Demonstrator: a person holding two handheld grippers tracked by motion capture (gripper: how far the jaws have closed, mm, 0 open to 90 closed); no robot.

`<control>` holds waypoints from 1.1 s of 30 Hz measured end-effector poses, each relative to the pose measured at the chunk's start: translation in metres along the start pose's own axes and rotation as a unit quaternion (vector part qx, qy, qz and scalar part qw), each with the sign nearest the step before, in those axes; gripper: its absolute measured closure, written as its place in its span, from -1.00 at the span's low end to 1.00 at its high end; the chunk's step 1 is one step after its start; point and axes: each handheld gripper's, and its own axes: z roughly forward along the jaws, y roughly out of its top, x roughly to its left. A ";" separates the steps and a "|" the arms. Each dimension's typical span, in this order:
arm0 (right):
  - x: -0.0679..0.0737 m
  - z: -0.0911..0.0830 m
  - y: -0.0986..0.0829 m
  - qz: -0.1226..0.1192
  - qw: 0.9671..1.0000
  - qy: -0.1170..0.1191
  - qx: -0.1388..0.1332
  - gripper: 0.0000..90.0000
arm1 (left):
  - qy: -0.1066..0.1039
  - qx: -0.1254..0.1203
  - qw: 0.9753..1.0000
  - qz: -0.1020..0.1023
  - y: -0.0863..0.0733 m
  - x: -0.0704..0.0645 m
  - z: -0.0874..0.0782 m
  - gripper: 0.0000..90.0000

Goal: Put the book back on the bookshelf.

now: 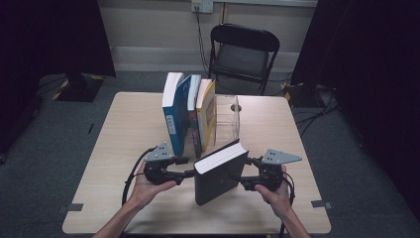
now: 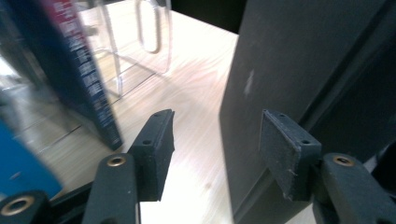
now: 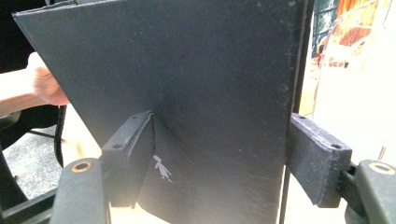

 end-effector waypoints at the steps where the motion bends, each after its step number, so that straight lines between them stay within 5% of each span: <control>1: 0.000 0.000 0.000 0.001 1.000 -0.001 0.000 -0.36 | 0.002 -0.003 1.000 0.000 0.002 -0.001 0.002 -0.01; 8: 0.001 0.002 0.001 -0.002 1.000 -0.011 -0.005 -0.34 | -0.029 -0.003 1.000 -0.003 0.004 -0.006 0.006 0.22; 18: -0.002 0.002 0.000 0.000 1.000 -0.017 -0.006 -0.41 | -0.042 0.002 0.999 0.003 0.005 -0.016 0.006 0.37; 28: -0.003 0.001 -0.001 0.013 0.999 -0.034 -0.011 -0.44 | -0.059 -0.003 0.998 0.014 0.008 -0.034 0.013 0.08; 33: -0.002 0.000 -0.001 0.015 0.999 -0.036 -0.012 -0.36 | -0.037 -0.009 0.999 0.003 0.010 -0.033 0.017 -0.10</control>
